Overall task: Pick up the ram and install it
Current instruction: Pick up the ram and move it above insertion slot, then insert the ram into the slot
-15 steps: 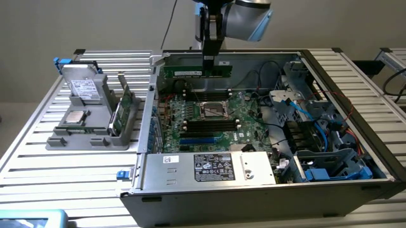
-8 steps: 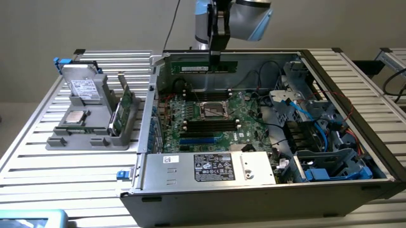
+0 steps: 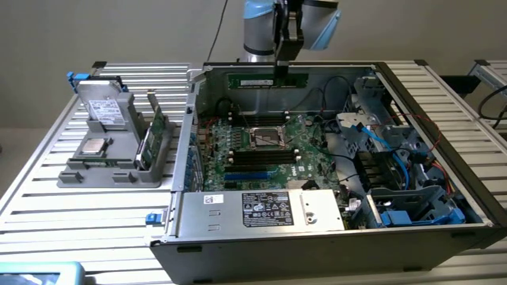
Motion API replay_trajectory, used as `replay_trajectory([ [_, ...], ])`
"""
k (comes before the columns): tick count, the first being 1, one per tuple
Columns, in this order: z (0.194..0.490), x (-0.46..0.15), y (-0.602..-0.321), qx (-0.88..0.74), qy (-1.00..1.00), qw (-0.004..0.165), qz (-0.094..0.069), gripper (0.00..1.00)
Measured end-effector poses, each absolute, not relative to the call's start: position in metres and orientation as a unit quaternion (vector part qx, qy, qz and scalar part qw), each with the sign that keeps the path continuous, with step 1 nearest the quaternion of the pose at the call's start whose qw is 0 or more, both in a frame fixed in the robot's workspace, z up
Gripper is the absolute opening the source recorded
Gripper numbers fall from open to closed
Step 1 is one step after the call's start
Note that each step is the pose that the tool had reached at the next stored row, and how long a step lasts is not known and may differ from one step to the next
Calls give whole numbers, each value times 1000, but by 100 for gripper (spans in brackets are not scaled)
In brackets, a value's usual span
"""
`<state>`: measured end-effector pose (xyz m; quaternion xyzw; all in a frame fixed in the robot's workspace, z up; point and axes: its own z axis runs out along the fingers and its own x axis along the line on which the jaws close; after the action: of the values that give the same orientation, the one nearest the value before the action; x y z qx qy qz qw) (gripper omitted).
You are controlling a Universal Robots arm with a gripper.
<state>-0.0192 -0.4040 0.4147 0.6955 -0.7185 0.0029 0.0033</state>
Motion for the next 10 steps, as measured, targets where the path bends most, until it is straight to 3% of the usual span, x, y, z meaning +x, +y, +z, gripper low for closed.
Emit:
replay_trajectory([
  [10, 408, -17, -389, 696, -718, 3, 3, 12],
])
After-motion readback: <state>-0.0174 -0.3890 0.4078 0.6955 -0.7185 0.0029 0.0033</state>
